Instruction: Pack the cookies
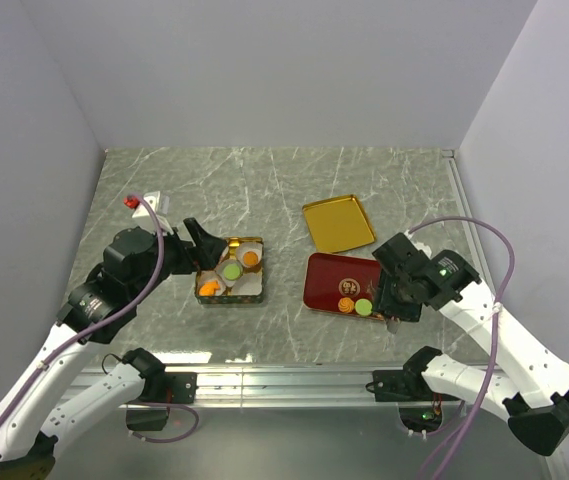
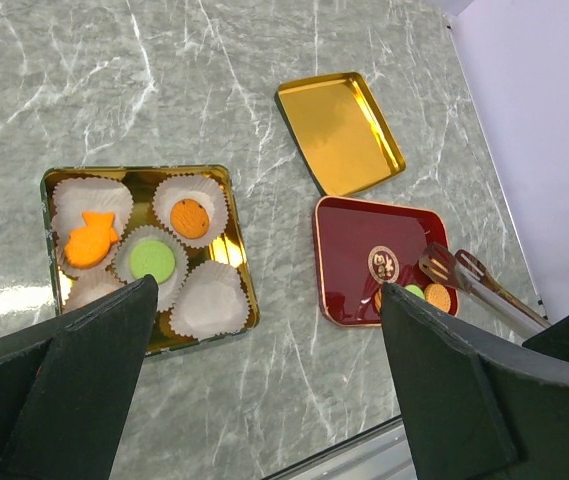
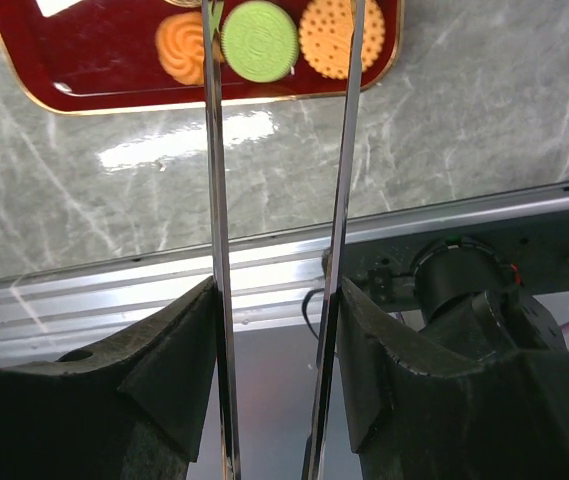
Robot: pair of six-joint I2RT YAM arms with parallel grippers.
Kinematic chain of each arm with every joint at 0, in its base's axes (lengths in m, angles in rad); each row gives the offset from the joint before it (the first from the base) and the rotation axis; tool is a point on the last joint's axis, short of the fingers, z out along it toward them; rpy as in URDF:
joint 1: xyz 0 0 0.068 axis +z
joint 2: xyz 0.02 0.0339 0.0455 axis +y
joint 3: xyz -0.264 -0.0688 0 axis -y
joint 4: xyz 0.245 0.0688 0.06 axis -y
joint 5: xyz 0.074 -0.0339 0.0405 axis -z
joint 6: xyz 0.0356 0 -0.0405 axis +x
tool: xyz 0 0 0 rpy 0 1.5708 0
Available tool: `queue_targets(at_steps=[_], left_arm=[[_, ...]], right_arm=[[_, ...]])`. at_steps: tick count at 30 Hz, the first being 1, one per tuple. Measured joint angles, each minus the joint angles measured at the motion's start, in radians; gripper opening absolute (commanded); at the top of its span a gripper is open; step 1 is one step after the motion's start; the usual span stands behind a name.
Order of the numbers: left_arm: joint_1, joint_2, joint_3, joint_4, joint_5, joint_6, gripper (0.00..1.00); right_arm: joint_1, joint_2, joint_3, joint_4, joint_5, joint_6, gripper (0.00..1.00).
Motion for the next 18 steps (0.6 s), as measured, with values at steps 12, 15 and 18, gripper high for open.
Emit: queue_targets(at_steps=[12,15,18], left_arm=[[0.0,-0.016,-0.015,-0.001,0.0,0.0,0.99],[0.0,-0.016,-0.016,0.0,0.0,0.0,0.99],[0.0,-0.016,-0.021,0.0,0.0,0.0,0.99]], right_arm=[[-0.017,-0.019,-0.061,0.001,0.007,0.0,0.55],[-0.018,-0.023,-0.075,0.001,0.006,0.0,0.56],[-0.018,-0.023,-0.079,0.002,0.006,-0.003,0.56]])
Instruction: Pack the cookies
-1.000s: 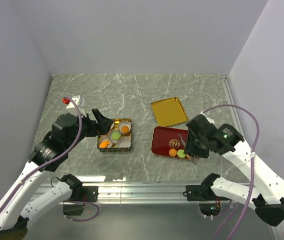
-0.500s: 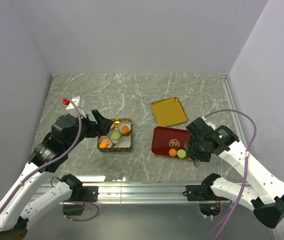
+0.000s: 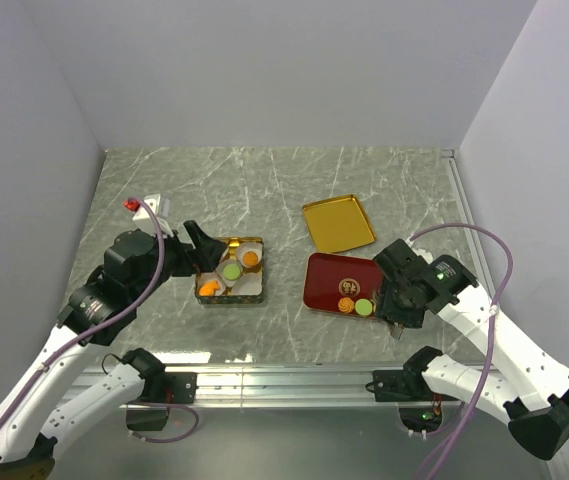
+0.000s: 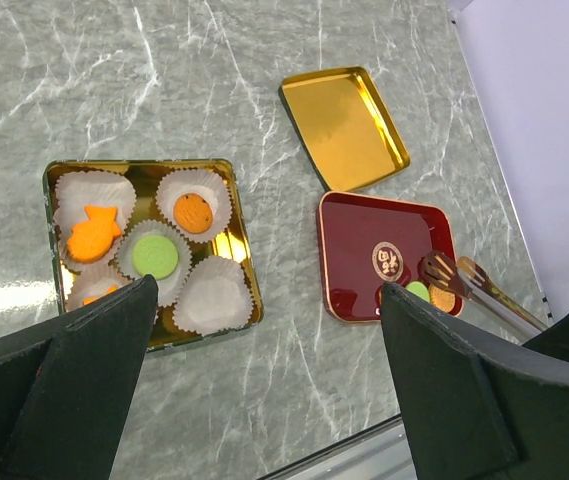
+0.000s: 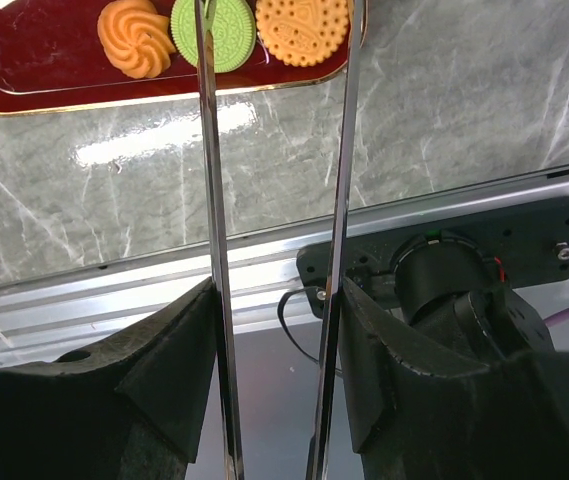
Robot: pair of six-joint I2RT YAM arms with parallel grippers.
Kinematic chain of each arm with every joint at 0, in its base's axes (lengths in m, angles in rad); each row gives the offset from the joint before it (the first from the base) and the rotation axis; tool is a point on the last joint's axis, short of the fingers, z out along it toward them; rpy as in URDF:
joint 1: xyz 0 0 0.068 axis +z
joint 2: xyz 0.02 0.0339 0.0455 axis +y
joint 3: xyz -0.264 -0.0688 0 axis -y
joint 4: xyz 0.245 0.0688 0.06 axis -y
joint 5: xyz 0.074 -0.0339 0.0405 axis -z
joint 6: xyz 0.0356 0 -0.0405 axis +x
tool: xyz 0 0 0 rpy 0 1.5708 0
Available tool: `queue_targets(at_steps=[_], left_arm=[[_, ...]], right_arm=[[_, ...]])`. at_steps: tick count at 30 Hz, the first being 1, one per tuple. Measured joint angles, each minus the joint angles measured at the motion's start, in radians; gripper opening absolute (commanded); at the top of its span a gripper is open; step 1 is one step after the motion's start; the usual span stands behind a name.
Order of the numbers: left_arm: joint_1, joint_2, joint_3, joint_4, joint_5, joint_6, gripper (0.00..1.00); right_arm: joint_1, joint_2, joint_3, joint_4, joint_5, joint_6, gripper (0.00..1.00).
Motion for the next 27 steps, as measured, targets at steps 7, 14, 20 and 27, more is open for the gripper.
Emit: queue_targets(at_steps=[7,14,20,27], left_arm=[[0.0,0.0,-0.008,0.0,0.0,0.0,0.99],[0.0,0.0,-0.01,0.0,0.0,0.0,0.99],[0.0,0.0,-0.01,0.0,0.0,0.0,0.99],[0.0,0.0,-0.01,0.0,-0.001,0.0,0.99]], right_arm=[[-0.002,0.002,-0.005,0.001,0.0,-0.001,0.57],[-0.005,0.029,-0.015,0.002,0.0,-0.008,0.57],[-0.008,0.047,-0.015,0.003,0.0,-0.019,0.55],[-0.012,0.053,-0.015,0.003,0.002,-0.028,0.47]])
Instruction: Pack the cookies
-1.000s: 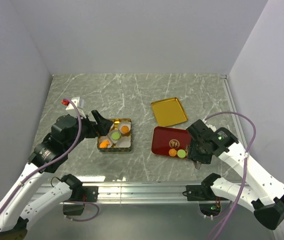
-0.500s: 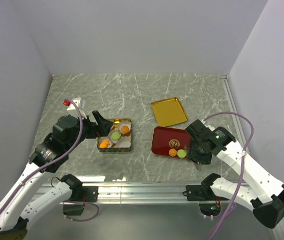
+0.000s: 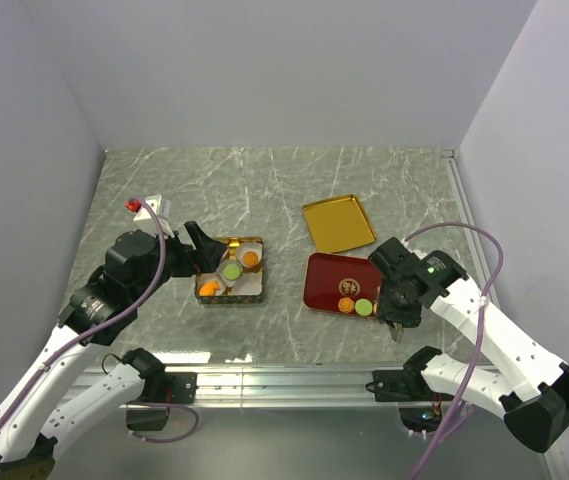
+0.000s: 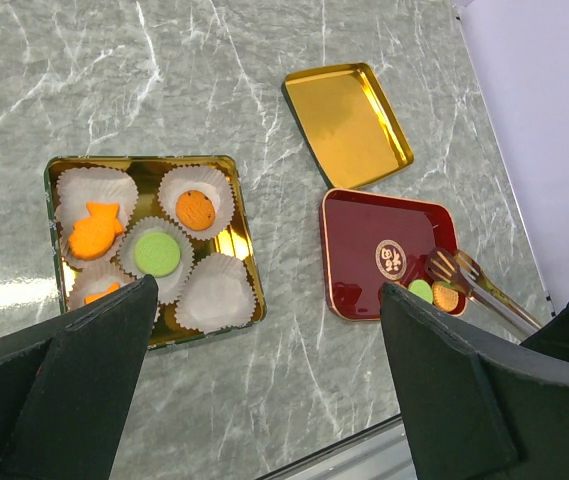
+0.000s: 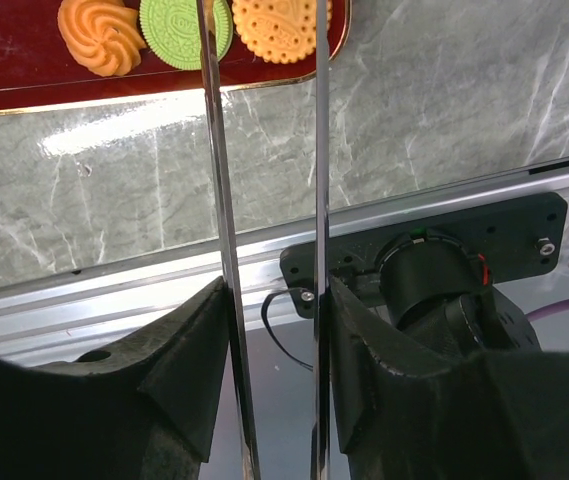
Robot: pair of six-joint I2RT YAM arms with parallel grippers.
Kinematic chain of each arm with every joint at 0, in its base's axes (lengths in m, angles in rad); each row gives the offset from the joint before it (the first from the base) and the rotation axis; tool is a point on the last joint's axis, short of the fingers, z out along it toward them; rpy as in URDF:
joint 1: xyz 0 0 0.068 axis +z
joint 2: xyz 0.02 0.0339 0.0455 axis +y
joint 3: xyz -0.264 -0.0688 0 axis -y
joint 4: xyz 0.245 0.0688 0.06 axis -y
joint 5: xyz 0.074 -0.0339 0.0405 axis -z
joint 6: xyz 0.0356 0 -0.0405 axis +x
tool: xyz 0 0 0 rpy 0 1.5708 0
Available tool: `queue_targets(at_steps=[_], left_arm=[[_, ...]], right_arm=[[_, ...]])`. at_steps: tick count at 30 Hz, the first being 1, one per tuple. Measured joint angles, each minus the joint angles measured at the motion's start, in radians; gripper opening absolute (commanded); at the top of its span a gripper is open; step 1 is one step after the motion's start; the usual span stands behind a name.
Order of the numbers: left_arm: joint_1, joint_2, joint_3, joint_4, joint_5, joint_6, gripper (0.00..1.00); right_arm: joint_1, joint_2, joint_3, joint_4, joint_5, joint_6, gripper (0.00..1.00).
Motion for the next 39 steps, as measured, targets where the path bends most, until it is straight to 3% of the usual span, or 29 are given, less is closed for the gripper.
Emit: queue_targets(at_steps=[15,29,39], left_arm=[[0.0,0.0,0.0,0.0,0.0,0.0,1.0],[0.0,-0.011,0.0,-0.007,-0.022,0.001,0.99],[0.0,-0.026,0.002,-0.033,-0.054,0.002,0.99]], right_arm=[[-0.005,0.074,0.056,-0.005,-0.002,-0.032,0.37],[0.007,0.313,0.431,0.009,-0.05,-0.105,0.29],[0.235,0.506,0.744,0.075,-0.117,-0.143,0.27]])
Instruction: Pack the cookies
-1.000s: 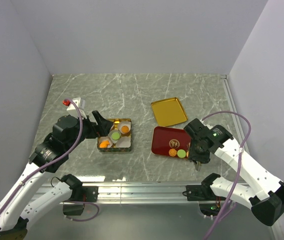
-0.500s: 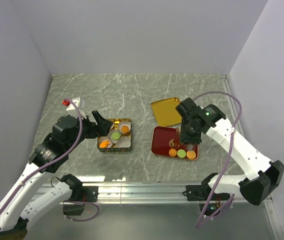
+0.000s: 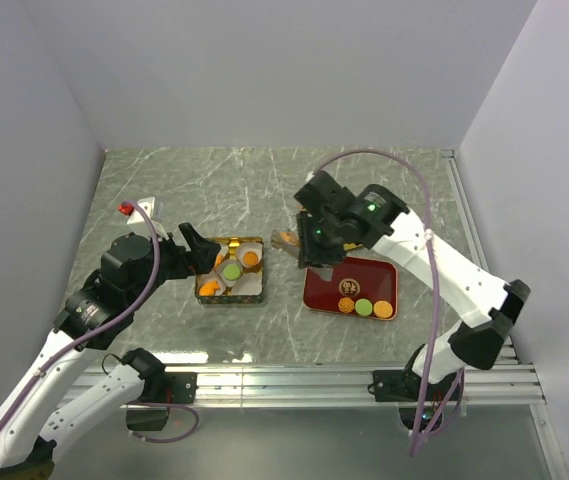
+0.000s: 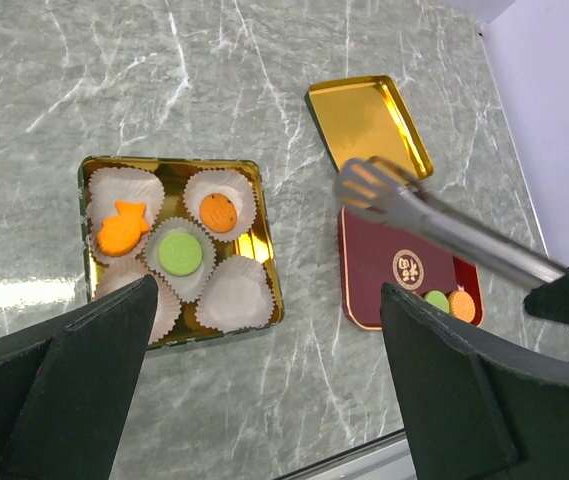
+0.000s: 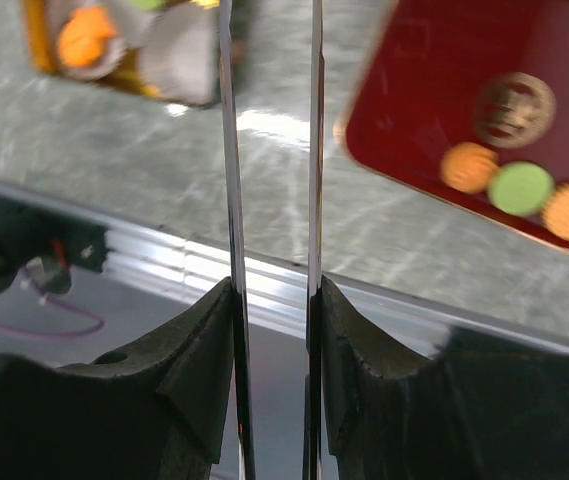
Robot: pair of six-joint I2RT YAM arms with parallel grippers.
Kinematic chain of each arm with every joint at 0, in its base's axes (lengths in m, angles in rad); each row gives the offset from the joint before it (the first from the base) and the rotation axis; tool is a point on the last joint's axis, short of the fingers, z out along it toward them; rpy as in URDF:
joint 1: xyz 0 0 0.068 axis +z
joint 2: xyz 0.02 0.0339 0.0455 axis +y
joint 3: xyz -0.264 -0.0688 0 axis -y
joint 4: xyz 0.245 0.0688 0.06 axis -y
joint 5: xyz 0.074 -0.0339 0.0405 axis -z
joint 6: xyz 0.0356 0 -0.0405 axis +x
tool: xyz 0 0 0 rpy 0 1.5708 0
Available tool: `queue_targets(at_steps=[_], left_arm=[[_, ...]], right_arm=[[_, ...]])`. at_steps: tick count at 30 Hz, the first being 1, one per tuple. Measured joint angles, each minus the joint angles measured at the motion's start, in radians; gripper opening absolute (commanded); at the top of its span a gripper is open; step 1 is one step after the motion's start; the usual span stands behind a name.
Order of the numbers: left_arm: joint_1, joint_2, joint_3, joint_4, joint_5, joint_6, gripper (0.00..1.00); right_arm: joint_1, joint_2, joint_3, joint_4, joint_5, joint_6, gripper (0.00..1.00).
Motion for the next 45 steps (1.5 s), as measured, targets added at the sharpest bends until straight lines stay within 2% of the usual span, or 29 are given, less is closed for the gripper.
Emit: queue_targets(at_steps=[10,18,27,39,45], left_arm=[[0.0,-0.003,0.006,-0.013,-0.027,0.003,0.99],[0.0,-0.009,0.006,-0.013,-0.033,0.003,0.99],[0.0,-0.01,0.006,-0.013,-0.039,0.003,0.99],[0.0,-0.019,0.006,-0.012,-0.041,0.003,1.0],[0.0,-0.013,0.006,-0.012,-0.041,0.003,1.0]], right_arm=[[0.15,0.15,0.046,0.058,-0.05,-0.003,0.26],[0.192,0.234,0.079,0.068,-0.07,-0.002,0.26],[0.198,0.254,0.09,0.07,-0.072,0.002,0.33],[0.208,0.257,0.09,0.066,-0.072,0.003,0.49],[0.211,0.258,0.09,0.066,-0.064,0.006,0.54]])
